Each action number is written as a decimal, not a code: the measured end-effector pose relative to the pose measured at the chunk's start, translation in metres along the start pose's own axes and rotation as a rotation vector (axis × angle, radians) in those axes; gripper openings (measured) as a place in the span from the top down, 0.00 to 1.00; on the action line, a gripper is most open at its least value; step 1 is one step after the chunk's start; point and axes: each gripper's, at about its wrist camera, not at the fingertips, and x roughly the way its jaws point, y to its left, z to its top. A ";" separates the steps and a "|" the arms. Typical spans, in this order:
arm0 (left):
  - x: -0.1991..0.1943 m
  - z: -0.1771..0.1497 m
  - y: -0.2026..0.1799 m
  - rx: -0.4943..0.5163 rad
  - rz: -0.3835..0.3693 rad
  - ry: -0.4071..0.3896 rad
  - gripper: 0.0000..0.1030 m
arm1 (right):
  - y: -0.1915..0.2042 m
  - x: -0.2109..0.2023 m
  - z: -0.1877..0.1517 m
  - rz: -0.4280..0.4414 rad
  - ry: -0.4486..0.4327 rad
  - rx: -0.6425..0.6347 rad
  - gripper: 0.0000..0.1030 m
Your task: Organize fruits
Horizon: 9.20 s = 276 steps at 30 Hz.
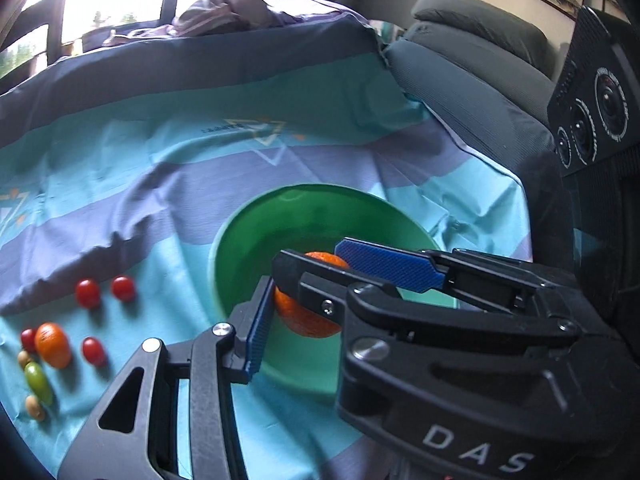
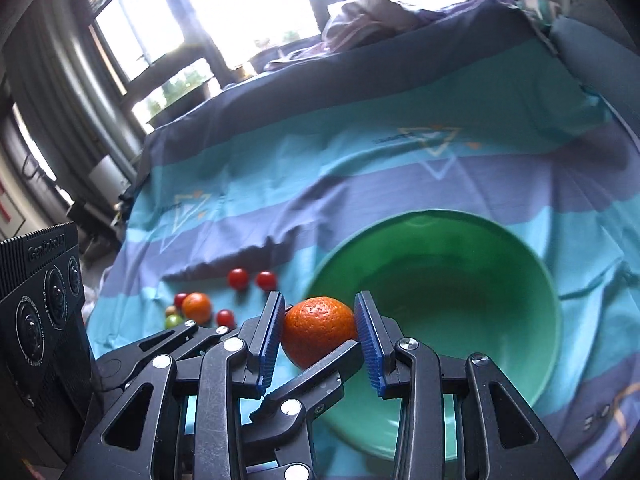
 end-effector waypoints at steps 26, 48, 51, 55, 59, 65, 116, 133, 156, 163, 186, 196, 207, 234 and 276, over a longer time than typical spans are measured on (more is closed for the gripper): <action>-0.062 -0.037 0.063 -0.143 0.156 -0.010 0.35 | -0.025 -0.010 0.002 -0.013 -0.064 0.117 0.41; -0.153 -0.128 0.246 -0.591 0.466 -0.086 0.34 | 0.170 0.167 -0.017 0.120 0.333 -0.080 0.39; -0.154 -0.131 0.253 -0.621 0.445 -0.083 0.34 | 0.182 0.183 -0.020 0.071 0.348 -0.112 0.39; -0.155 -0.130 0.252 -0.625 0.440 -0.083 0.34 | 0.189 0.198 -0.026 -0.009 0.357 -0.174 0.53; -0.151 -0.128 0.248 -0.609 0.433 -0.078 0.34 | 0.184 0.192 -0.031 -0.007 0.353 -0.188 0.55; -0.141 -0.127 0.241 -0.591 0.422 -0.060 0.34 | 0.166 0.134 -0.042 0.121 0.345 -0.205 0.55; -0.060 -0.127 0.153 -0.367 0.164 0.116 0.42 | 0.114 0.126 -0.073 0.314 0.460 -0.012 0.50; -0.066 -0.103 0.125 -0.305 0.203 0.051 0.55 | 0.119 0.107 -0.066 0.273 0.388 -0.104 0.54; 0.006 -0.001 0.000 0.023 0.017 0.033 0.55 | -0.022 0.005 -0.014 0.120 0.028 0.132 0.54; 0.036 0.003 -0.009 0.023 -0.026 0.096 0.55 | -0.052 0.014 -0.017 0.057 0.055 0.209 0.54; -0.089 -0.056 0.093 -0.229 0.247 -0.054 0.30 | -0.015 -0.001 -0.008 -0.100 -0.088 0.119 0.34; -0.150 -0.117 0.211 -0.516 0.483 -0.115 0.30 | 0.057 0.026 -0.015 0.009 -0.011 -0.029 0.34; -0.168 -0.131 0.257 -0.652 0.474 -0.142 0.32 | 0.169 0.127 -0.030 0.134 0.299 -0.119 0.39; -0.137 -0.123 0.221 -0.524 0.371 -0.055 0.34 | 0.144 0.129 -0.069 0.190 0.489 -0.184 0.65; -0.043 -0.130 0.144 -0.358 0.181 0.150 0.62 | 0.113 0.138 -0.079 0.261 0.480 -0.063 0.65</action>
